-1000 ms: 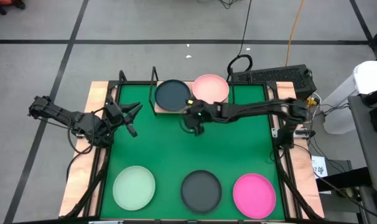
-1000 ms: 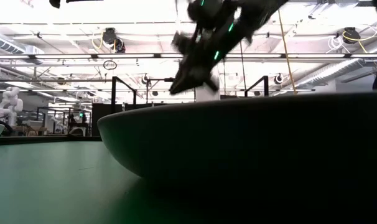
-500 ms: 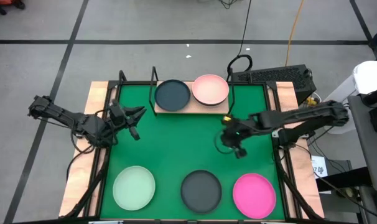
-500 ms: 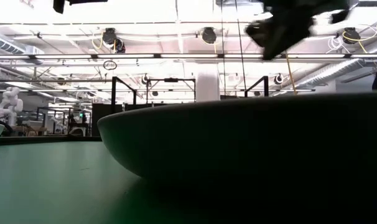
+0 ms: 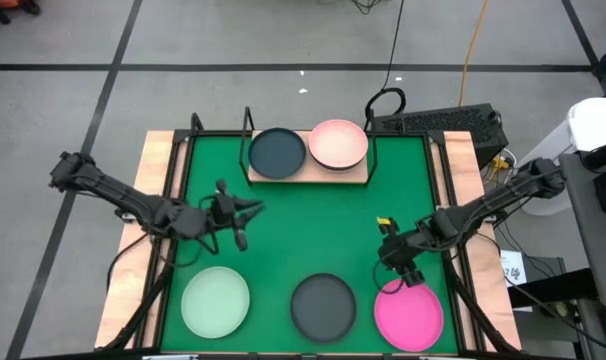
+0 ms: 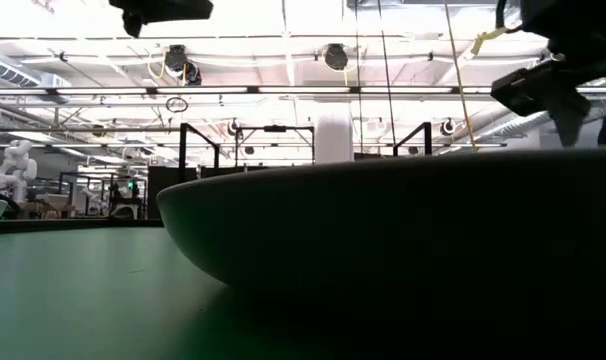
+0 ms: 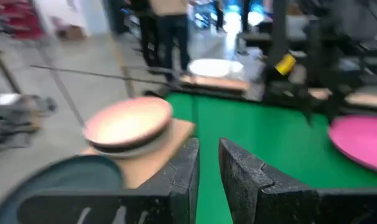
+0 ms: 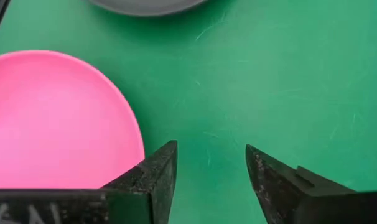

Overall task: Place and stack plates onto a shelf
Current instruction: Stack the gray plate on top of the dark green plate on the shelf

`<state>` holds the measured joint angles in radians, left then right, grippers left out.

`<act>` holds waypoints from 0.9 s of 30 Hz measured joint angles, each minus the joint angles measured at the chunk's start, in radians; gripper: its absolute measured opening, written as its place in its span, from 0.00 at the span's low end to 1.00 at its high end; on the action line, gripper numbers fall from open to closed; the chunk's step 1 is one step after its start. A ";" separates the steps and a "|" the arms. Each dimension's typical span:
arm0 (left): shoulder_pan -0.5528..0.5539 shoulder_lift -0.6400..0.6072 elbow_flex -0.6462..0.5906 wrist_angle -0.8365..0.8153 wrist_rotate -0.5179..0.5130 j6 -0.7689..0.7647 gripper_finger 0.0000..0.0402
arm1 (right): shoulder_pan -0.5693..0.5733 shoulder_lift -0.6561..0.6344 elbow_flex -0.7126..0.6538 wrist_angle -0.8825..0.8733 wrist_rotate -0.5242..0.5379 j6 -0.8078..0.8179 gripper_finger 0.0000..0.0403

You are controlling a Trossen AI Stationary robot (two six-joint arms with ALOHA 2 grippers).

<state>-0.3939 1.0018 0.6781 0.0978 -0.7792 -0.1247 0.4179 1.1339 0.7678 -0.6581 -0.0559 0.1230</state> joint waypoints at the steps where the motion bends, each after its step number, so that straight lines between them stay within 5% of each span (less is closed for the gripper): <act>1: 0.000 0.025 0.000 0.007 0.028 -0.007 0.16 | 0.006 0.000 -0.002 0.001 0.001 0.000 0.43; 11: -0.019 0.157 0.000 -0.117 0.372 -0.223 0.16 | 0.023 -0.001 -0.002 0.058 0.033 0.006 0.42; 19: -0.074 0.160 0.000 -0.418 0.505 -0.390 0.16 | 0.022 -0.001 -0.002 0.078 0.085 -0.020 0.42; 27: -0.097 0.236 0.000 -0.690 0.796 -0.576 0.17 | 0.022 -0.001 -0.002 0.141 0.085 -0.034 0.42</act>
<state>-0.4907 1.2377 0.6781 -0.5927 0.0171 -0.7007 0.4404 1.1328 0.7654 -0.5168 0.0294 0.0887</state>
